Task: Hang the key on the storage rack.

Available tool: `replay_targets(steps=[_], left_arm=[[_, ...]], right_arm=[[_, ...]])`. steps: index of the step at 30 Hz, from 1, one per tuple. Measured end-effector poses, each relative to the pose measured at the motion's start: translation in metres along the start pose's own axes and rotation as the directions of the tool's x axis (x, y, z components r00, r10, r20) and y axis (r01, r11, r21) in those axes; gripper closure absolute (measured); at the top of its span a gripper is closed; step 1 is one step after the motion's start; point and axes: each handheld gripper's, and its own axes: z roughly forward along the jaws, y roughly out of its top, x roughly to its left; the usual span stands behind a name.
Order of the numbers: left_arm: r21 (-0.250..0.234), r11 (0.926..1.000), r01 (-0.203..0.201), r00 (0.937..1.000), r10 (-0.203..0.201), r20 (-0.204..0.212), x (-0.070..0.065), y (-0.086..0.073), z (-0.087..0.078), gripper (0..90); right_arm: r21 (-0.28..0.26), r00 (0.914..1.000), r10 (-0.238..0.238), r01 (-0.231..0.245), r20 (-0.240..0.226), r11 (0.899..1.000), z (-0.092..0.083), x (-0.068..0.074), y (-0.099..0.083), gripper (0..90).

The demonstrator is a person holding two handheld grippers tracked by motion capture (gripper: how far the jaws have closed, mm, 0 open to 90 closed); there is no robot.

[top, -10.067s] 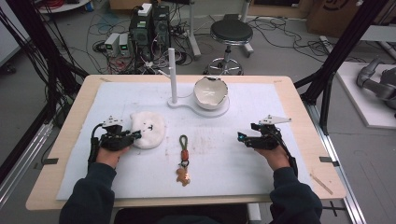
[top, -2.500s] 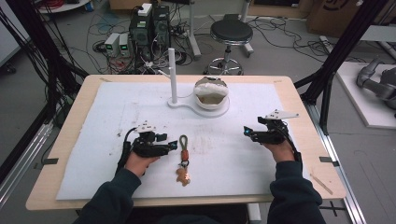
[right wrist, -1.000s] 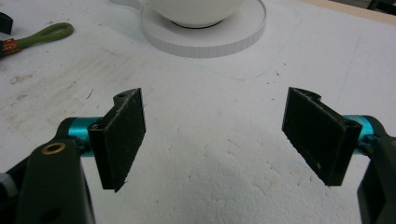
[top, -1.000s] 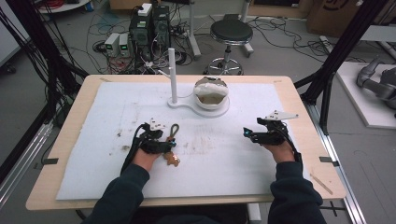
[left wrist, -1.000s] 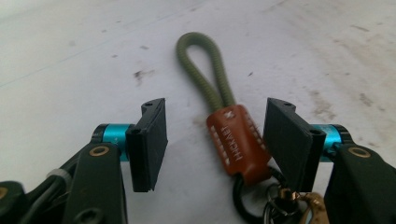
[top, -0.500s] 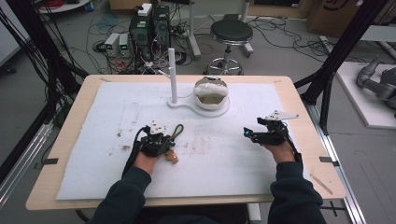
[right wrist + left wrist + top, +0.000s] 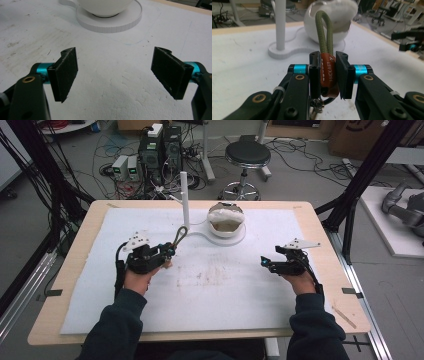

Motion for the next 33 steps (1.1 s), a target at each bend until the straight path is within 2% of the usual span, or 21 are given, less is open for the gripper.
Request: replay_targets(steps=[2,4,7,11,16,18,25,33], left_arm=[[-0.025,0.9997,0.006,0.9999,-0.005,0.011,0.004,0.007,-0.003,74.7],[-0.037,0.9992,-0.017,0.9997,0.017,0.018,0.007,0.014,-0.004,74.8],[-0.067,0.9975,-0.02,0.9992,0.022,0.034,0.012,0.023,-0.004,75.0],[-0.096,0.9954,0.002,0.9981,0.004,0.061,0.018,0.035,-0.001,75.2],[-0.103,0.9941,0.035,0.9963,-0.027,0.081,0.025,0.053,0.009,75.3],[-0.092,0.9954,0.028,0.9966,-0.021,0.079,0.027,0.06,0.014,75.4],[-0.075,0.9957,0.054,0.9975,-0.05,0.05,0.035,0.078,0.032,75.5],[-0.014,0.998,0.062,0.998,-0.062,-0.007,0.044,0.077,0.049,75.7]], right_arm=[[0.001,1.0,0.001,-0.001,0.0,1.0,0.0,0.0,0.0,21.7],[0.0,1.0,-0.001,0.001,0.002,1.0,0.0,0.0,0.0,21.7],[0.0,1.0,0.005,-0.005,0.003,1.0,0.001,0.0,0.0,21.7],[0.003,1.0,0.001,-0.001,0.0,1.0,0.001,0.0,0.0,21.7],[0.002,1.0,0.003,-0.003,-0.002,1.0,0.002,0.0,0.0,21.7],[0.003,1.0,0.002,-0.002,-0.003,1.0,0.002,0.0,0.0,21.7],[-0.002,0.9999,0.012,-0.012,-0.006,1.0,0.001,-0.001,-0.001,21.7],[0.003,0.9998,0.017,-0.017,-0.007,1.0,0.001,-0.003,-0.003,21.7]])
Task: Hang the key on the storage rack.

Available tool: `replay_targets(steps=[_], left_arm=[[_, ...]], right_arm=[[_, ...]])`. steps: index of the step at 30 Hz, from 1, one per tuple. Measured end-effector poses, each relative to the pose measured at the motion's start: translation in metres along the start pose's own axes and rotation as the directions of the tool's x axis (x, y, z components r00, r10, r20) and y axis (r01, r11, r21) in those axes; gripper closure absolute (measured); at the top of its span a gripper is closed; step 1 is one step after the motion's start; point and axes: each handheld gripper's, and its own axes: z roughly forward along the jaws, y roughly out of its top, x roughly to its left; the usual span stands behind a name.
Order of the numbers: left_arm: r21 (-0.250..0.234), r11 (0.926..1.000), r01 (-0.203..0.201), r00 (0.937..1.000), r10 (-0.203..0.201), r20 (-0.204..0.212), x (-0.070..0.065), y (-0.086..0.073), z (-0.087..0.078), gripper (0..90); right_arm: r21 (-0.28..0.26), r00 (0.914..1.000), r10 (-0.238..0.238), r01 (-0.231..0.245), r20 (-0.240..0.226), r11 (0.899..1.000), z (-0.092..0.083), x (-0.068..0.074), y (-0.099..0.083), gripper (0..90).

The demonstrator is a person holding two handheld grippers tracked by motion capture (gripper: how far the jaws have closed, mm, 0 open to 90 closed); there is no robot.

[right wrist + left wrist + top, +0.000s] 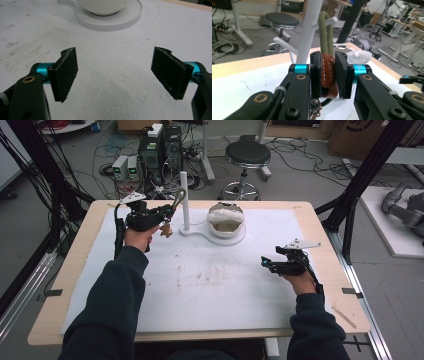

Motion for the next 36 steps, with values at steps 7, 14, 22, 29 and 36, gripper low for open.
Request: replay_targets(steps=[7,14,22,29,36], left_arm=[[0.044,0.999,0.003,0.9993,-0.002,-0.036,0.004,-0.006,0.009,74.7],[0.048,0.9986,0.021,0.9989,-0.018,-0.043,0.007,-0.01,0.0,55.8],[-0.008,0.9999,-0.01,0.9996,0.01,-0.026,0.015,-0.036,-0.022,24.3],[-0.037,0.9942,-0.101,0.9948,0.101,0.011,0.014,-0.059,-0.042,19.3],[-0.035,0.9873,-0.155,0.9879,0.155,0.009,0.009,-0.082,-0.06,19.3]], right_arm=[[-0.003,1.0,0.003,-0.003,0.001,1.0,-0.001,-0.002,-0.001,21.7],[-0.002,1.0,0.002,-0.002,-0.002,1.0,-0.001,-0.001,-0.001,21.7],[0.002,0.9999,-0.009,0.009,-0.006,1.0,0.0,0.001,-0.002,21.7],[-0.008,0.9992,-0.024,0.024,-0.032,1.0,0.003,0.005,-0.001,21.7],[-0.016,0.9986,-0.039,0.038,-0.038,0.999,0.004,0.007,-0.001,21.6]])
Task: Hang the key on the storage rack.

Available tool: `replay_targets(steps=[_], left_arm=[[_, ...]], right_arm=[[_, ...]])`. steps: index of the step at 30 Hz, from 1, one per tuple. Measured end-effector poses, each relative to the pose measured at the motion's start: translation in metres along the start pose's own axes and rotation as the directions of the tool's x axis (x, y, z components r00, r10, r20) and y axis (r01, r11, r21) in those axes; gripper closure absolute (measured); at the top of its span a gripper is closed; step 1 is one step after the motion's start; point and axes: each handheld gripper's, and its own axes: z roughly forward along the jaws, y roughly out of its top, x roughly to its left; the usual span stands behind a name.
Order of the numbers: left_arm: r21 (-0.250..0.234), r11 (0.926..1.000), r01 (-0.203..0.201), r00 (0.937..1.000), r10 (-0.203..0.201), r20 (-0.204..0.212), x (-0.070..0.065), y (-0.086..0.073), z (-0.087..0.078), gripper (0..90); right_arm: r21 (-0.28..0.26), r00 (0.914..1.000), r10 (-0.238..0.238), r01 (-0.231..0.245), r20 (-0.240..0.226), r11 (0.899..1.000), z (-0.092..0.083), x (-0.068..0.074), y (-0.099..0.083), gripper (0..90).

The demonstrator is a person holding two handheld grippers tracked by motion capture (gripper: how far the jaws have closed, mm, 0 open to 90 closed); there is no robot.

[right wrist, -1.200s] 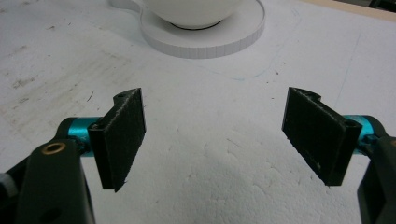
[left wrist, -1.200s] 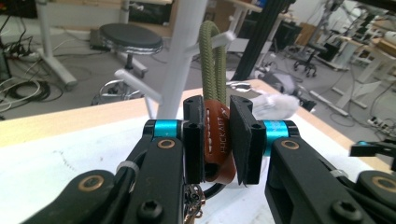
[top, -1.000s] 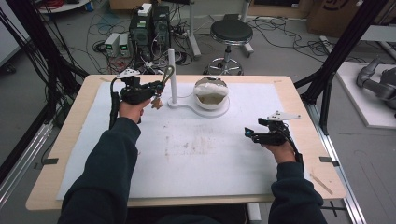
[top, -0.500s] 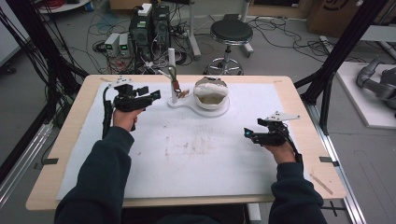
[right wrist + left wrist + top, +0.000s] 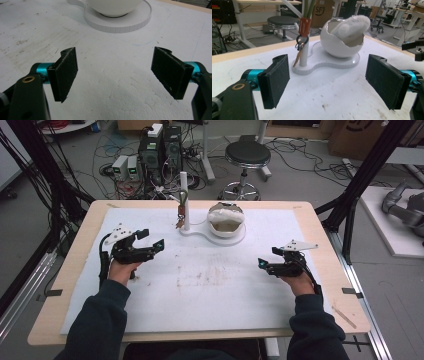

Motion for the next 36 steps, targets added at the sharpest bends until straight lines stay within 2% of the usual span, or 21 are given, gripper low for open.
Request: replay_targets(steps=[1,2,7,10,15,23,26,29,32,36], left_arm=[[0.029,0.9995,-0.012,0.9998,0.013,-0.018,-0.002,-0.001,-0.001,18.9],[0.027,0.9992,-0.03,0.999,0.031,-0.034,-0.004,-0.003,-0.003,18.9],[0.015,0.9997,-0.021,0.9989,0.021,-0.043,-0.008,-0.014,-0.008,18.8],[0.028,0.9996,0.005,0.9993,-0.003,-0.038,-0.008,-0.021,-0.009,18.6],[0.022,0.9998,0.001,0.9997,-0.001,-0.026,-0.008,-0.024,-0.012,18.6],[-0.01,0.9998,0.014,0.9992,-0.015,-0.036,-0.004,-0.027,-0.021,19.0],[0.002,0.9998,0.018,0.999,-0.018,-0.041,-0.001,-0.029,-0.023,19.0],[0.008,0.9991,0.041,0.998,-0.041,-0.048,0.003,-0.032,-0.023,19.0],[-0.001,0.9986,0.053,0.997,-0.053,-0.056,0.005,-0.032,-0.024,19.1],[0.002,0.9989,0.047,0.9974,-0.047,-0.055,0.005,-0.033,-0.023,19.4]], right_arm=[[0.001,1.0,-0.001,0.001,-0.001,1.0,0.0,0.0,0.0,21.6],[0.002,1.0,0.001,-0.001,-0.002,1.0,0.0,0.0,0.0,21.5],[-0.005,1.0,0.007,-0.007,-0.002,1.0,-0.001,-0.002,-0.001,21.5],[-0.008,1.0,0.006,-0.006,0.001,1.0,-0.002,-0.003,-0.001,21.5],[-0.005,0.9999,-0.009,0.009,0.007,1.0,-0.003,-0.002,-0.001,21.6],[-0.01,0.9995,-0.016,0.016,0.028,1.0,-0.008,0.002,0.0,21.5],[-0.014,0.9993,-0.022,0.022,0.03,1.0,-0.008,0.003,0.0,21.6],[-0.016,0.9992,-0.025,0.025,0.03,1.0,-0.008,0.003,0.001,21.5],[-0.018,0.9993,-0.024,0.024,0.03,1.0,-0.008,0.003,0.001,21.5],[-0.021,0.9991,-0.023,0.024,0.035,1.0,-0.01,0.003,0.001,21.5]])
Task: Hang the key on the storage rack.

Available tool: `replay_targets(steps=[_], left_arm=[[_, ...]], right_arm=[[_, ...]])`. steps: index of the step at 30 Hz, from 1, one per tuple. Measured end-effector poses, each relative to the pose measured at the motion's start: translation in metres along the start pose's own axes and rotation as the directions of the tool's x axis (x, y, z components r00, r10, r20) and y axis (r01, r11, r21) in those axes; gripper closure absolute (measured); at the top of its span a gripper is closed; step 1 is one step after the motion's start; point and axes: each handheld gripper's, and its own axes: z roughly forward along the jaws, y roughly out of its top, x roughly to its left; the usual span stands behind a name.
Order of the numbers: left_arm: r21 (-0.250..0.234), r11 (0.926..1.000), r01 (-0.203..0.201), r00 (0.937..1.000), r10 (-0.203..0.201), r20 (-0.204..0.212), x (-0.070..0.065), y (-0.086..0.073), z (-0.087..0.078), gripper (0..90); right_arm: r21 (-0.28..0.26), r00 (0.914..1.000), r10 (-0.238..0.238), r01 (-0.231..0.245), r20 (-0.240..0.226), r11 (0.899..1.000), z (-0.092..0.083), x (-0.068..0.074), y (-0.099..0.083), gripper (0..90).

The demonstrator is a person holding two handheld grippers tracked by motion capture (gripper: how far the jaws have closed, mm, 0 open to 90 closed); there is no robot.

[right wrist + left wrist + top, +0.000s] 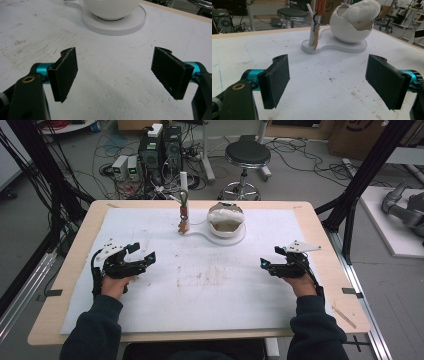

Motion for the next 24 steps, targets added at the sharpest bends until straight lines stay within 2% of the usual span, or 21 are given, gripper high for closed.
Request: replay_targets(steps=[7,24], left_arm=[[-0.009,0.9998,0.016,0.9999,-0.016,0.002,0.002,-0.0002,-0.0005,19.7],[-0.008,0.9997,0.024,0.9997,-0.024,-0.005,0.0038,-0.0006,0.0003,20.1]], right_arm=[[-0.011,0.9999,0.002,-0.002,0.011,1.0,-0.002,0.0006,0.0003,21.5],[-0.014,0.9999,0.01,-0.01,0.009,1.0,-0.0003,-0.0026,-0.0008,21.6]])
